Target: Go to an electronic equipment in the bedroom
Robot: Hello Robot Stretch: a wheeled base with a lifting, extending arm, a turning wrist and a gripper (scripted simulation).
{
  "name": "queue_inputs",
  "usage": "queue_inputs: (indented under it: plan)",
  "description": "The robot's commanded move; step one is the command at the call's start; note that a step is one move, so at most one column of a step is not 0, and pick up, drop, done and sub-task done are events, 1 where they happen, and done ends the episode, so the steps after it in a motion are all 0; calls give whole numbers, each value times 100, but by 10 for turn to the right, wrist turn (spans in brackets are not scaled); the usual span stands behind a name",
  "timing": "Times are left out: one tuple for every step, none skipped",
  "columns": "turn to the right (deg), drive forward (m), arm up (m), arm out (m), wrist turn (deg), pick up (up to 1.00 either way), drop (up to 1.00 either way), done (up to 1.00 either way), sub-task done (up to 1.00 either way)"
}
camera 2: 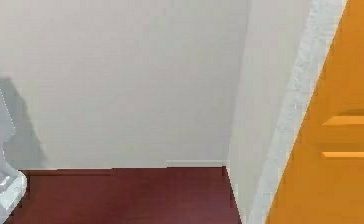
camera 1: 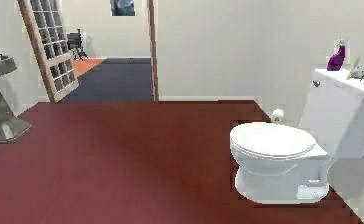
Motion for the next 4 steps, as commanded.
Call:
queue_inputs:
  plan:
    - [-450, 0, 0, 0, 0, 0, 0, 0, 0]
    - [-330, 0, 0, 0, 0, 0, 0, 0, 0]
    - [0, 100, 0, 0, 0, 0, 0, 0, 0]
    - [-30, 0, 0, 0, 0, 0, 0, 0, 0]
